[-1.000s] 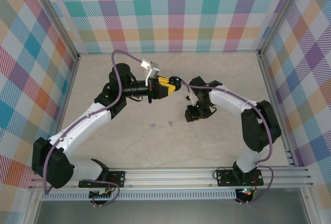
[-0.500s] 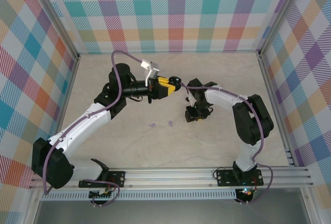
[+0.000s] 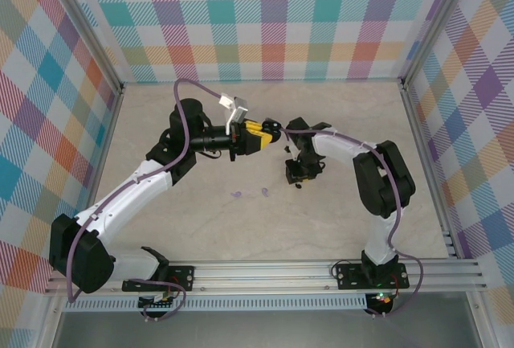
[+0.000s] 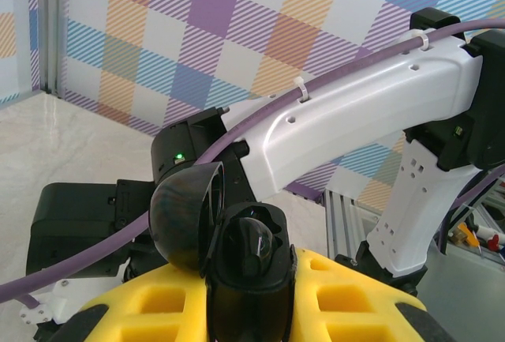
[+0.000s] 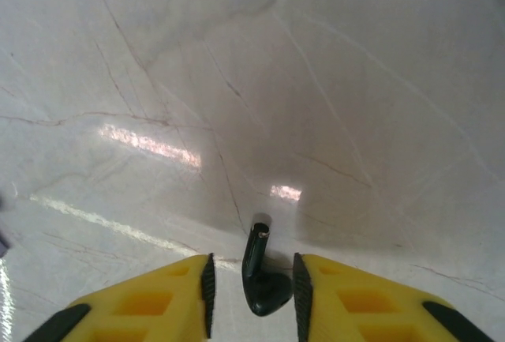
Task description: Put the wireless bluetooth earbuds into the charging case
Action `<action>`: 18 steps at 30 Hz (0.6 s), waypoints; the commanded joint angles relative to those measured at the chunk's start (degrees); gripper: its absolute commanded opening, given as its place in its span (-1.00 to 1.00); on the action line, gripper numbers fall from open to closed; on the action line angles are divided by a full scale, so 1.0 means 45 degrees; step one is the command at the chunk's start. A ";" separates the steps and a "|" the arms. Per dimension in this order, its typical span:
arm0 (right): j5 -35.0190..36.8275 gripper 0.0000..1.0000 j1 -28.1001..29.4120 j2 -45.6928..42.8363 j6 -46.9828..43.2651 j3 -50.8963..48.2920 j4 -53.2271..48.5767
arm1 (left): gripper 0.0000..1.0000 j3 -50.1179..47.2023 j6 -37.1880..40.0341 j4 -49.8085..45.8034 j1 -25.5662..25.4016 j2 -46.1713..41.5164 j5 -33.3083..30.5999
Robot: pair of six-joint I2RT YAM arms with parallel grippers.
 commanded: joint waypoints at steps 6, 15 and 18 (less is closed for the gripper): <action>0.0222 -0.45 0.0077 0.0768 -0.0005 0.0764 -0.0424 | -0.84 0.0431 0.0297 0.0057 0.0078 -0.0252 0.0166; -0.0731 -0.43 0.0174 0.0937 -0.0269 0.0753 -0.0460 | -0.84 0.0413 0.0329 0.0018 0.0078 -0.0208 0.0109; -0.1212 -0.42 0.0307 0.1022 -0.0548 0.0758 -0.0465 | -0.84 0.0393 0.0318 -0.0002 0.0078 -0.0189 0.0101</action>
